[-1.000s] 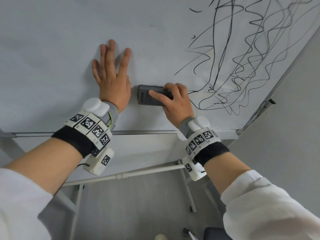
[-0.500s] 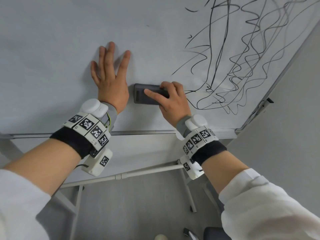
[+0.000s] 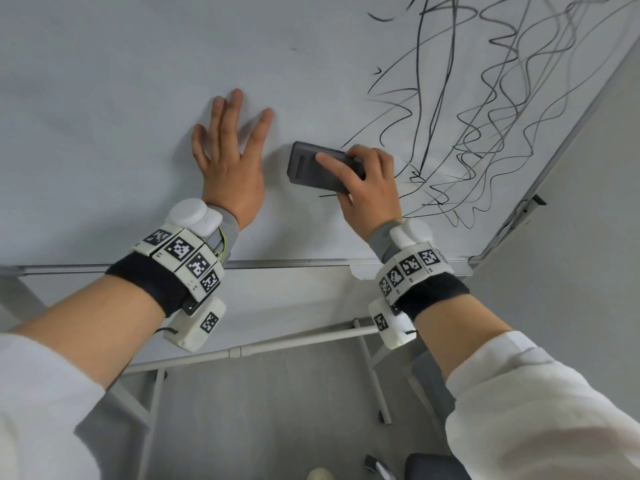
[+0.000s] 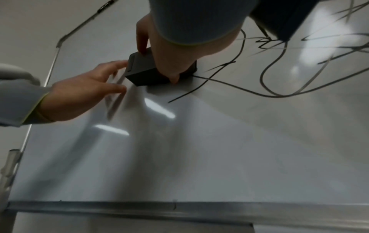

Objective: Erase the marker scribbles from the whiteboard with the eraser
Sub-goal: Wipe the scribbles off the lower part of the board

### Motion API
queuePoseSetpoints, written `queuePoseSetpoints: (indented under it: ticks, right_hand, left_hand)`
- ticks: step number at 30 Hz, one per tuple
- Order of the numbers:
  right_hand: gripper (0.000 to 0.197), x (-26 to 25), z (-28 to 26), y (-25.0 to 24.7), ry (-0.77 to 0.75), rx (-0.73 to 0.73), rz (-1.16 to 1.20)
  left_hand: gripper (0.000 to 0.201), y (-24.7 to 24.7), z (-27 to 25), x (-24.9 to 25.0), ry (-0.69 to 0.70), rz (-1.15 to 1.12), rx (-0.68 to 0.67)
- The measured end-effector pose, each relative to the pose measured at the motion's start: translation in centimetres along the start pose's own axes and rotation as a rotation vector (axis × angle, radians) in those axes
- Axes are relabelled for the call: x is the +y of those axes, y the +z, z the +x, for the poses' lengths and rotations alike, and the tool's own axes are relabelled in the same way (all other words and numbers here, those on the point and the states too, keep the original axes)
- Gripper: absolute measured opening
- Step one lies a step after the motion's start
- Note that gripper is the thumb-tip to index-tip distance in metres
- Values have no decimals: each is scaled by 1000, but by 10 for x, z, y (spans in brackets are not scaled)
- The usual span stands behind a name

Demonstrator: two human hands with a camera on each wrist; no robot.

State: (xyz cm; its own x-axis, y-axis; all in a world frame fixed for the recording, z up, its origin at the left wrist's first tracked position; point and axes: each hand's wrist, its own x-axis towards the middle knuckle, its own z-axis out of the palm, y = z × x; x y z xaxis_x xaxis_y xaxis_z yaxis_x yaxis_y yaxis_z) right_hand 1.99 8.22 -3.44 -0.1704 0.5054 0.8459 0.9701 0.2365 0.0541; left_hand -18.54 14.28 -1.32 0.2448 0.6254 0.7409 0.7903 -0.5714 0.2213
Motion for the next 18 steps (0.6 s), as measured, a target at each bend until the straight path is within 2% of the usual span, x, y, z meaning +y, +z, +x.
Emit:
queuePoseSetpoints:
  ticks: [3,9,18]
  right_hand:
    - [66,-1,-15,5,-12,-5,7]
    - [72,5,-46,9,-78,-113,4]
    - [69,26,-4,-11,-35,-19,-22]
  left_hand:
    - [71,0,-1,6,-16,-12,-3]
    - [63,-1,0,7,-10,-4,-9]
    - [62,1,4,25,28,-12,2]
